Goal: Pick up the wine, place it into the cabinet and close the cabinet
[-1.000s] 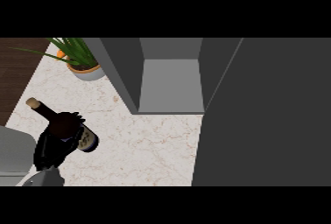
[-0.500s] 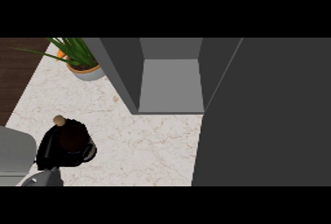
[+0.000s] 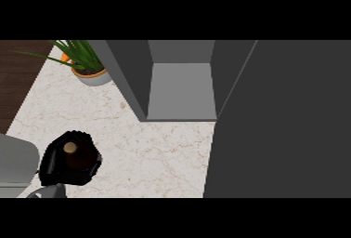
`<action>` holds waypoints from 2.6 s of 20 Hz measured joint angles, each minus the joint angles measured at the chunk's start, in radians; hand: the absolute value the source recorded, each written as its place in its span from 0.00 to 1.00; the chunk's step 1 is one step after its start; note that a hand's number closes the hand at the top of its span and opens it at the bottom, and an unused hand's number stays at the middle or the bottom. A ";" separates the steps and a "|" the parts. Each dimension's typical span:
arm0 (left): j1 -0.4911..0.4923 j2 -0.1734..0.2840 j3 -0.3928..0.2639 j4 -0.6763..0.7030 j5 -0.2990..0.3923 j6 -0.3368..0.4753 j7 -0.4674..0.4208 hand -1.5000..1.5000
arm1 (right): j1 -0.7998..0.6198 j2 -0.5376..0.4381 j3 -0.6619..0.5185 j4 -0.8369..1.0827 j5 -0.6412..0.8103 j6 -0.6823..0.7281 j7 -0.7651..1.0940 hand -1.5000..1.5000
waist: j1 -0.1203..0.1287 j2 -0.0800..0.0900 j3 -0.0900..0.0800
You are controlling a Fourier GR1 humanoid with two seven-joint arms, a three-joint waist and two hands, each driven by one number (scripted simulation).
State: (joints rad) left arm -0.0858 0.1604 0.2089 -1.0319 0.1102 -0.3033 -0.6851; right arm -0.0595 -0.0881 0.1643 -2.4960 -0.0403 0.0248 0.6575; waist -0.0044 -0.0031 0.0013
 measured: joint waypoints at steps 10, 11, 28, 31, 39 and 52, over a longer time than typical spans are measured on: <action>0.023 -0.040 -0.033 -0.295 0.081 0.018 0.171 1.00 | -0.021 0.000 -0.020 0.006 0.000 -0.004 0.003 0.00 | 0.007 -0.001 -0.001; 0.032 -0.042 -0.042 -0.336 0.097 0.012 0.207 1.00 | -0.026 -0.003 -0.037 0.008 -0.002 -0.001 -0.001 0.00 | 0.007 0.000 -0.001; -0.013 -0.151 -0.356 -0.766 0.070 0.276 0.643 1.00 | -0.041 0.011 -0.043 0.009 -0.008 0.008 0.008 0.00 | -0.002 0.001 -0.001; -0.064 -0.156 -0.417 -0.768 0.078 0.356 0.678 1.00 | -0.040 0.013 -0.046 0.011 -0.008 0.010 0.003 0.00 | -0.002 0.001 -0.001; -0.217 -0.160 -0.549 -0.765 0.072 0.586 0.771 1.00 | -0.009 0.022 -0.031 0.008 -0.008 0.023 -0.012 0.00 | -0.003 0.002 -0.001; -0.443 -0.160 -0.686 -0.570 0.055 0.880 0.738 1.00 | 0.058 0.020 -0.048 0.002 -0.018 0.065 -0.058 0.00 | -0.010 0.002 -0.001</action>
State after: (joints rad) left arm -0.5283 0.0002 -0.4767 -1.6016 0.1650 0.5765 0.0530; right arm -0.0018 -0.0683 0.1166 -2.4939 -0.0580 0.0896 0.5998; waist -0.0142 -0.0009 0.0003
